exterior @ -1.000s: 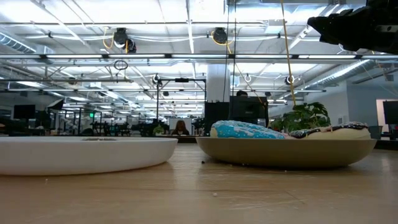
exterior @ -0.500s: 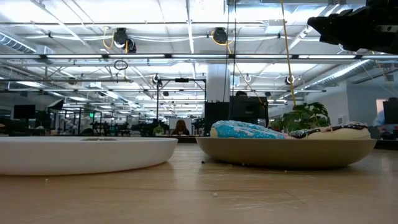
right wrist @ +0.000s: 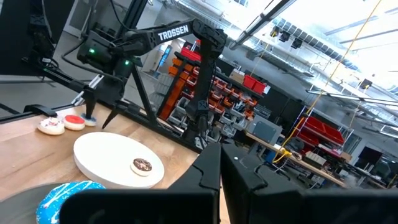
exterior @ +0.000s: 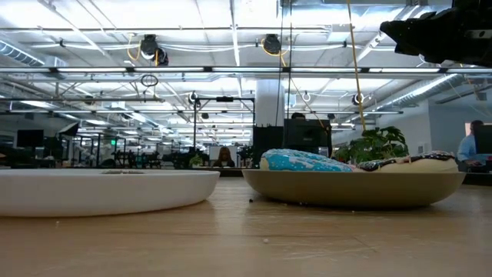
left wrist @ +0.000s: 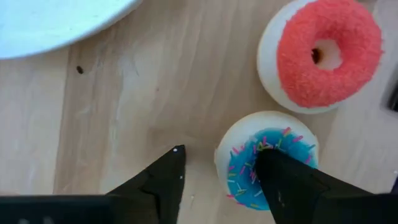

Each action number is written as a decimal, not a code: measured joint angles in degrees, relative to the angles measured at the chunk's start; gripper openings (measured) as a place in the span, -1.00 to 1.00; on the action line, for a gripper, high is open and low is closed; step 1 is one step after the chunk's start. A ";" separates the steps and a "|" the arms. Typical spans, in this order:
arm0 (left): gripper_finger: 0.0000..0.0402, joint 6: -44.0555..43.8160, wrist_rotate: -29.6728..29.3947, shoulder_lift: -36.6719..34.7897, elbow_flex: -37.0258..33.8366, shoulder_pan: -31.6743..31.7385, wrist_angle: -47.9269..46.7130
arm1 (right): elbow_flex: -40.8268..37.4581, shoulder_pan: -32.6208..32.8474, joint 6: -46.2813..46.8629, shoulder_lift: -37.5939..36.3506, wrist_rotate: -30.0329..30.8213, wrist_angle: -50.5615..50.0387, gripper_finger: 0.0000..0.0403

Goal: Pick & Place donuts
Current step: Put the small blue donut on the white plate

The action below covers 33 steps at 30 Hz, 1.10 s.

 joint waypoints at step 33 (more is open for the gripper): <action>-0.96 12.92 -5.97 -15.22 0.12 12.41 -7.74 | -0.01 0.00 2.54 -0.02 0.06 0.00 -1.00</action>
